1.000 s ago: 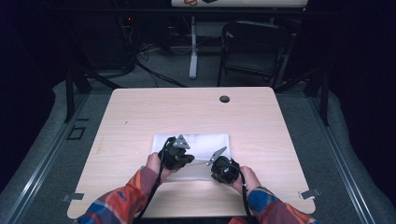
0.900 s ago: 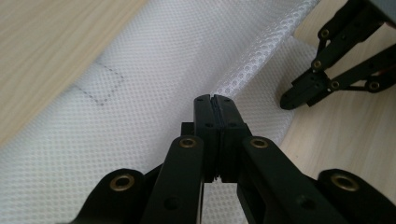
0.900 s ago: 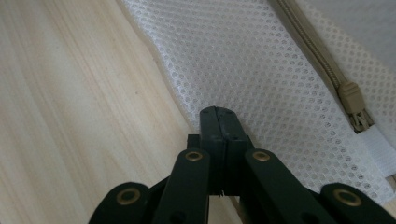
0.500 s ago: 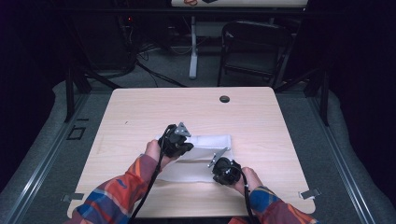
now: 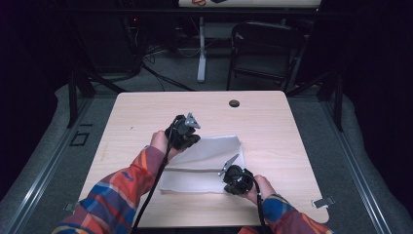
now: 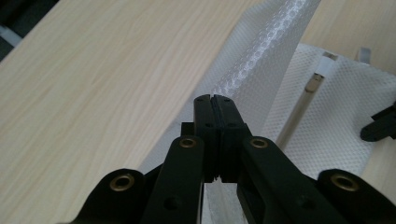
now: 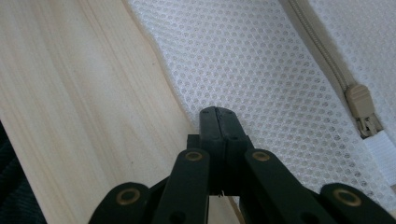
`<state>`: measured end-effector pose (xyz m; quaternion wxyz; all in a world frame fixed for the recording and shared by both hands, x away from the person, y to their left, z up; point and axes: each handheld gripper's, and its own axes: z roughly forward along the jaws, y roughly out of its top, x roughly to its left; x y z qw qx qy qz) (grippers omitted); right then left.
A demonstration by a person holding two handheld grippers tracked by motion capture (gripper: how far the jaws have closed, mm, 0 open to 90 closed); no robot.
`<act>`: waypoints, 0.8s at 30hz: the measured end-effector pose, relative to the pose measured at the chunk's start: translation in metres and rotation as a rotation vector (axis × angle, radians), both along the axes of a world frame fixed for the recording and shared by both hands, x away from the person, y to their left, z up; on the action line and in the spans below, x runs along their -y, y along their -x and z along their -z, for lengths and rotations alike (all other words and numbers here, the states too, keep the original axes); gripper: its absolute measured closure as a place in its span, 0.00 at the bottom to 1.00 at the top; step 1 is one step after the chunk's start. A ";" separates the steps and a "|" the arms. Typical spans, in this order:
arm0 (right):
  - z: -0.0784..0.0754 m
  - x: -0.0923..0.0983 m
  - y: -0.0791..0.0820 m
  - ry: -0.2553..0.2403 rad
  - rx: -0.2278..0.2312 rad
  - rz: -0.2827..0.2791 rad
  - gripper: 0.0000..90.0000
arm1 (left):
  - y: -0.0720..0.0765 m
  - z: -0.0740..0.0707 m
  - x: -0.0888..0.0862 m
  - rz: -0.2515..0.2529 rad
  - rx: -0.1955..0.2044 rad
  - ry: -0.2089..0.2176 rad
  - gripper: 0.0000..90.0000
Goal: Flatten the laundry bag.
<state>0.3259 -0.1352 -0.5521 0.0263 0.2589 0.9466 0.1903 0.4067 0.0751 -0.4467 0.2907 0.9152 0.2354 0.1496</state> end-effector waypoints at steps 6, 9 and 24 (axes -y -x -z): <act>0.001 0.001 0.002 -0.016 -0.020 0.011 1.00 | -0.012 -0.010 0.004 -0.013 0.024 -0.008 0.99; -0.002 0.002 0.002 0.022 -0.021 -0.004 1.00 | -0.017 -0.013 0.006 -0.017 0.040 -0.015 0.99; -0.001 0.003 0.006 0.007 -0.065 -0.019 1.00 | -0.042 -0.018 0.012 -0.071 0.080 -0.017 0.99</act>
